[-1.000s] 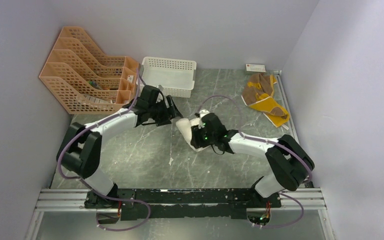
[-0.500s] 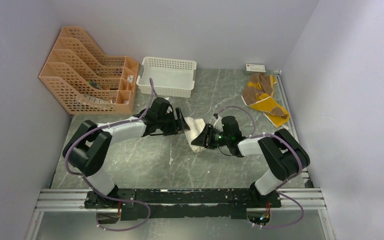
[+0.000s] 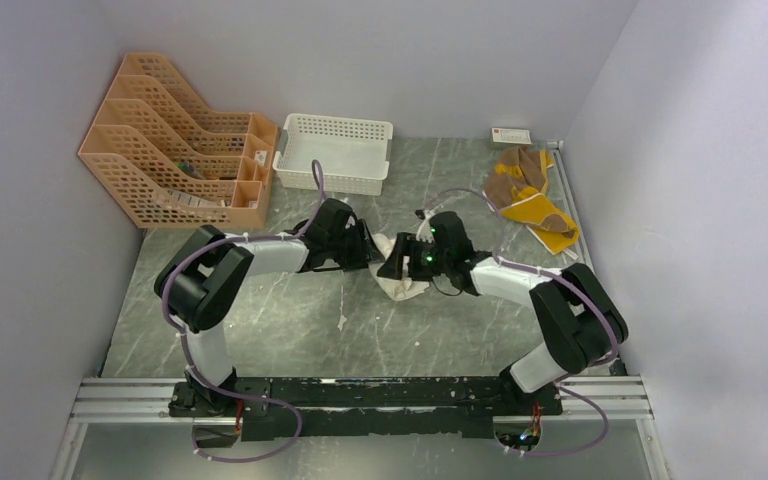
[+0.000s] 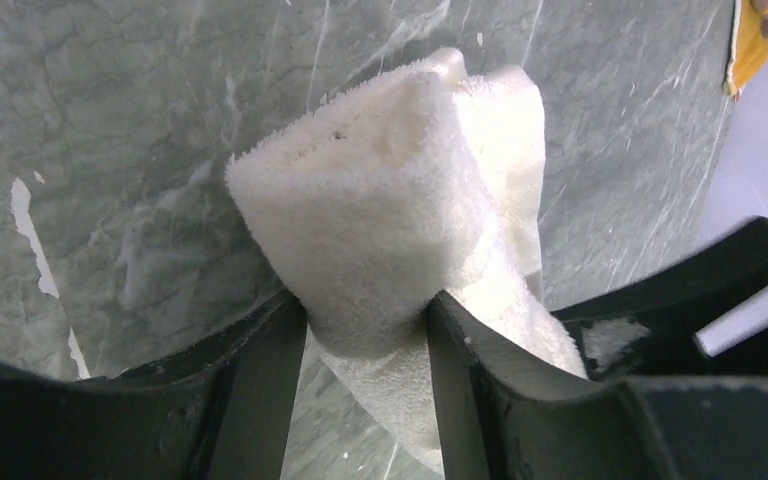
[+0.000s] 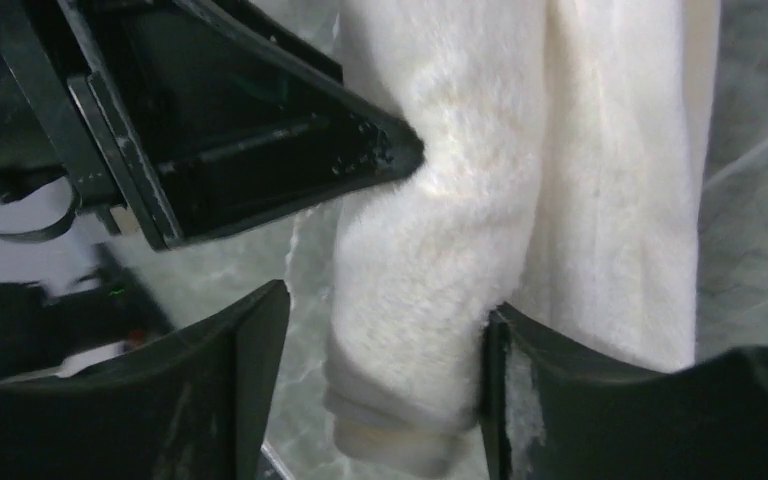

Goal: Roll the towels
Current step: Roll the towel at the center of the board.

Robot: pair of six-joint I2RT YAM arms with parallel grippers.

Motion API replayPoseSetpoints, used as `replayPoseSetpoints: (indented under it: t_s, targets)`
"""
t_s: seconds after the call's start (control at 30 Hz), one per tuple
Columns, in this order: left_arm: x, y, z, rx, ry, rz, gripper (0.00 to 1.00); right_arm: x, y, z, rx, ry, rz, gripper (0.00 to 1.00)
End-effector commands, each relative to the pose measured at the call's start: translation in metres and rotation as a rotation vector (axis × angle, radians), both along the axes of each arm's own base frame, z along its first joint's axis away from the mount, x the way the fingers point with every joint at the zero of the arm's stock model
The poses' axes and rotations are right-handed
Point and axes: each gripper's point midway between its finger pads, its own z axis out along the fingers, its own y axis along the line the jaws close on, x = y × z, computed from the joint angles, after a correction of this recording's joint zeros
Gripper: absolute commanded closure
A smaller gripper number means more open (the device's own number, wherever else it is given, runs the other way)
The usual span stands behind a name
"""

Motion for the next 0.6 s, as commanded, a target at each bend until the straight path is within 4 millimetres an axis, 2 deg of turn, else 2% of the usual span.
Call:
replayPoseSetpoints:
  t_s: [0.0,0.07,0.13,0.23,0.37,0.47,0.53,0.57]
  targets:
    - [0.005,-0.002,-0.002,0.029,-0.015,-0.001,0.43,0.015,-0.021,0.005,-0.472,-0.247,0.052,0.32]
    - [0.006,-0.001,-0.001,0.04,-0.019,-0.002,0.43,0.017,-0.027,0.01,-0.662,-0.33,0.076,0.29]
    - [0.006,0.001,-0.001,0.047,-0.021,-0.003,0.43,0.017,-0.03,0.016,-0.769,-0.38,0.095,0.28]
    - [0.006,0.001,0.0,0.055,-0.022,-0.008,0.43,0.012,-0.024,0.022,-0.848,-0.453,0.145,0.27]
    - [0.004,0.002,0.0,0.061,-0.02,-0.014,0.44,0.004,-0.015,0.013,-0.952,-0.491,0.209,0.26]
    - [0.002,0.002,0.0,0.06,-0.015,-0.023,0.44,0.001,-0.018,0.003,-1.047,-0.505,0.225,0.26]
    - [0.0,0.003,-0.001,0.063,-0.01,-0.028,0.44,0.002,-0.022,0.002,-1.095,-0.527,0.225,0.25]
    - [-0.001,0.003,-0.001,0.062,-0.011,-0.031,0.44,0.005,-0.019,0.008,-1.104,-0.548,0.216,0.24]
